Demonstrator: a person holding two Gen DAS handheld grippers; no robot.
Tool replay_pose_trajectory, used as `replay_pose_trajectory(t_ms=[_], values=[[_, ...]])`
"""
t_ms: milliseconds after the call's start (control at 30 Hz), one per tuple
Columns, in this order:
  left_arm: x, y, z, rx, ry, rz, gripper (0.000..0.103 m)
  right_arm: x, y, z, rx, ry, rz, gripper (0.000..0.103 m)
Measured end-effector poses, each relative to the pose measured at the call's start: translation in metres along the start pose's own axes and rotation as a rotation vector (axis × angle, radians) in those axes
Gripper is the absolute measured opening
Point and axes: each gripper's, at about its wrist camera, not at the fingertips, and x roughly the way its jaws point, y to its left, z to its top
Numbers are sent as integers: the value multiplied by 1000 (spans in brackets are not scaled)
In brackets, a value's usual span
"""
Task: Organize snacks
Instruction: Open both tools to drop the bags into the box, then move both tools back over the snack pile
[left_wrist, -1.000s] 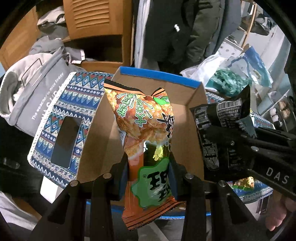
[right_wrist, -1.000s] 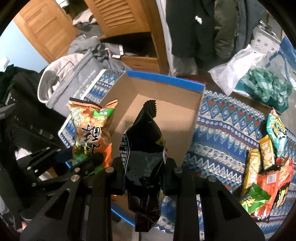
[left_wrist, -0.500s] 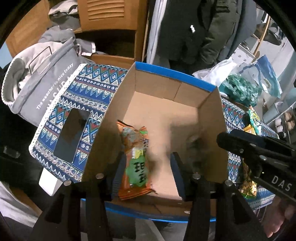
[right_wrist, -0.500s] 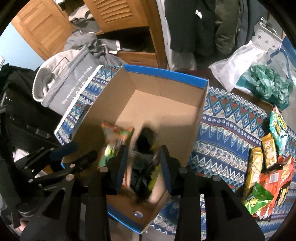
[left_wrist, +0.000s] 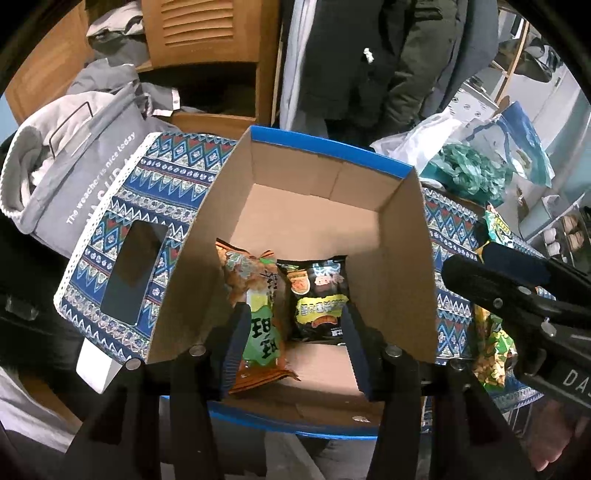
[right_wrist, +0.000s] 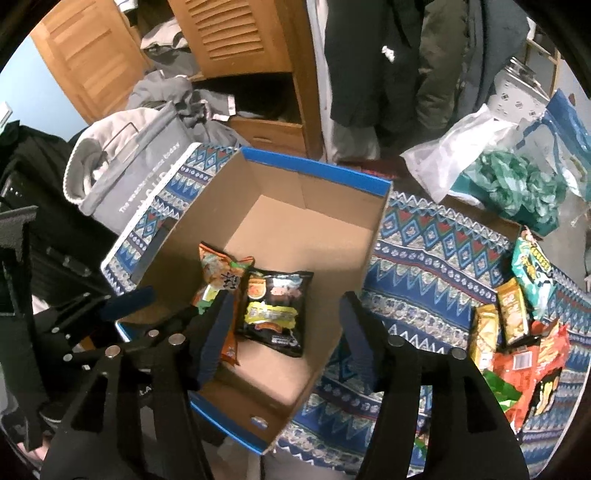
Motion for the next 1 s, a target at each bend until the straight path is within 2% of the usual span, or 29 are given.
replay_pose_trajectory(t_ms=[167, 533, 633, 733, 1000], values=[[-4, -8, -1, 8, -13, -11, 61, -10, -10, -4, 5, -15, -25, 66], [-5, -35, -3, 43, -6, -53, 62, -30, -38, -20, 28, -31, -73, 70], [-7, -45, -5, 63, -9, -60, 68, -35, -48, -26, 38, -33, -83, 70], [-8, -57, -6, 88, -16, -66, 69, -40, -59, -33, 46, -32, -96, 70], [-6, -88, -11, 127, 24, -105, 69, -52, -91, -51, 84, -36, -126, 70]])
